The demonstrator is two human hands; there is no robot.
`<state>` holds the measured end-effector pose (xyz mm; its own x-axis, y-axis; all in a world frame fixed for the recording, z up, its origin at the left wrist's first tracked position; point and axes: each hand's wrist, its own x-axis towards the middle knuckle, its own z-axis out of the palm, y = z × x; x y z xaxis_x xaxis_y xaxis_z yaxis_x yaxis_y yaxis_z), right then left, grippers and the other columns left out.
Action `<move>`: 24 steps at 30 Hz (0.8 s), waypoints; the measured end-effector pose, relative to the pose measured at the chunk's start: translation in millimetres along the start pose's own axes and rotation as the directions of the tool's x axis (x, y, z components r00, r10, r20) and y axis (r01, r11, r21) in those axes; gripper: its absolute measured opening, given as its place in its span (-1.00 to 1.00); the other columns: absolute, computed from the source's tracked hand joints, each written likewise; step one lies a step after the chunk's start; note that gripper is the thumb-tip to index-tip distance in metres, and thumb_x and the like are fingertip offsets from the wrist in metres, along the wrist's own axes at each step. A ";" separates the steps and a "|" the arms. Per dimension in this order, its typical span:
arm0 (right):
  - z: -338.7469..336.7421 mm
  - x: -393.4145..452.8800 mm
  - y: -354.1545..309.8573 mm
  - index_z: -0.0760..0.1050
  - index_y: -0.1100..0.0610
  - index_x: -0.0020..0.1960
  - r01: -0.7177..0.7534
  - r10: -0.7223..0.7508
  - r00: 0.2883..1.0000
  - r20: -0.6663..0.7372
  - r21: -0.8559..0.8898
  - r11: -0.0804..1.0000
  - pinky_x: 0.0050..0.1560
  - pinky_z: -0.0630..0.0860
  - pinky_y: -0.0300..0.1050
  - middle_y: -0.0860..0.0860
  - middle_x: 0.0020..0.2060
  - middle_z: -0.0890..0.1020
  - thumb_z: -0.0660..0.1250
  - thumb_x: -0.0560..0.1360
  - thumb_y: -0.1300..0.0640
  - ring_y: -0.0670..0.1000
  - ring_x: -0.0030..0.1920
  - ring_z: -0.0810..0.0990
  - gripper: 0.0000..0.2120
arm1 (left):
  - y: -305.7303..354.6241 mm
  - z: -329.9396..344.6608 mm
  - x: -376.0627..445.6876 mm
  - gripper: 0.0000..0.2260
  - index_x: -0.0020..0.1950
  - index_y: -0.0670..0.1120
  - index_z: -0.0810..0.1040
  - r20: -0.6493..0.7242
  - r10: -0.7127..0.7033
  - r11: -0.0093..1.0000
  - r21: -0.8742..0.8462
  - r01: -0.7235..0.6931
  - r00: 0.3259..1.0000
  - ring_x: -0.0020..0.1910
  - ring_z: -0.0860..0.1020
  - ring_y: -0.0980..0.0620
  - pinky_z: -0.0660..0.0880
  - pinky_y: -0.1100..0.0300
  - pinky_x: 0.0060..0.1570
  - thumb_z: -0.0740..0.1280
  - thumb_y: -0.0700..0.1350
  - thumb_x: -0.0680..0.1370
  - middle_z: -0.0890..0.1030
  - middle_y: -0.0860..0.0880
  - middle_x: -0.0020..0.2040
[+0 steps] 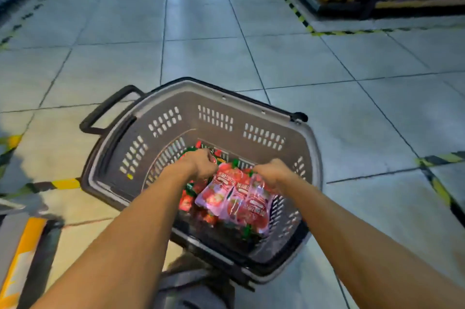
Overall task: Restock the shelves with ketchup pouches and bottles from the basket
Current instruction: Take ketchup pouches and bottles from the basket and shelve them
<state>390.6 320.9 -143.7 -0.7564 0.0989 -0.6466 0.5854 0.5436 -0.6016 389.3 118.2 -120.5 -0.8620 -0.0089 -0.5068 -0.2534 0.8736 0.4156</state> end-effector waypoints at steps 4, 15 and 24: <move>15.9 43.9 21.1 0.44 0.30 0.32 -0.197 0.197 0.980 0.030 0.027 0.980 0.16 0.55 -0.08 0.17 0.18 0.55 0.41 0.53 0.06 0.10 0.13 0.59 -0.53 | -16.7 36.4 52.4 -0.72 0.13 -0.08 0.49 0.139 -0.069 0.998 0.007 0.069 0.988 0.12 0.54 -0.13 0.51 0.03 0.17 0.44 -0.02 0.51 0.58 -0.18 0.24; 60.6 97.9 62.0 0.15 0.30 0.52 -0.433 0.434 0.901 -0.015 0.029 0.901 0.31 0.53 0.11 0.23 0.41 0.38 0.53 0.45 0.08 0.22 0.34 0.50 -0.18 | -48.4 118.4 119.8 -0.64 0.28 -0.16 0.54 0.240 -0.128 0.984 0.152 0.093 0.962 0.21 0.58 -0.14 0.53 0.01 0.24 0.39 -0.07 0.52 0.60 -0.18 0.26; 59.3 101.7 68.2 0.39 0.29 0.36 -0.449 0.444 0.888 -0.119 -0.013 0.894 0.13 0.63 0.14 0.21 0.23 0.57 0.65 0.31 0.07 0.22 0.12 0.65 -0.25 | -52.9 130.1 129.9 -0.32 0.40 -0.19 0.40 0.244 -0.228 0.968 0.165 0.191 0.943 0.38 0.42 -0.23 0.36 -0.13 0.41 0.57 0.03 0.40 0.45 -0.22 0.39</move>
<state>371.0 318.6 -278.4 -0.4464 0.4286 -0.7855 0.8588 0.4518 -0.2415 347.8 134.1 -306.5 -0.6478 -0.0884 -0.7566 -0.3375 0.9237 0.1810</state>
